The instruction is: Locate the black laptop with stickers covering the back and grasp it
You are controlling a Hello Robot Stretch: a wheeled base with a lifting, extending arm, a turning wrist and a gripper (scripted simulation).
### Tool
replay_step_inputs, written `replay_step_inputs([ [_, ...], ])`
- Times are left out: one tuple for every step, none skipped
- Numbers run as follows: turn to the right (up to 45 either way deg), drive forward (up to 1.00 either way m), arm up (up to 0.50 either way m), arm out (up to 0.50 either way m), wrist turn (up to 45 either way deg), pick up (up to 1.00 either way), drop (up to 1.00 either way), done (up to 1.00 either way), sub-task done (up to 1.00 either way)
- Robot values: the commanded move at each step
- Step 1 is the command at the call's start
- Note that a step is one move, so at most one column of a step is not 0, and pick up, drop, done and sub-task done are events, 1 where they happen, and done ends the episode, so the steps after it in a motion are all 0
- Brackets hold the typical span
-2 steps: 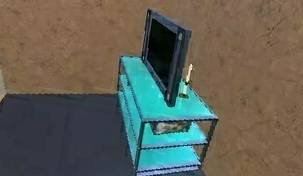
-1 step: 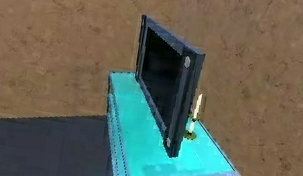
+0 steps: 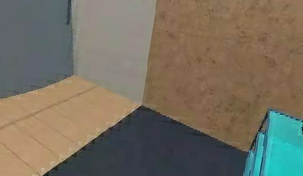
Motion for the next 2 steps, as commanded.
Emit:
replay_step_inputs([
  [-30.0,0.00,0.00,0.00,0.0,0.00,0.00,0.00,0.00],
  [0.0,0.00,0.50,0.00,0.0,0.00,0.00,0.00,0.00],
])
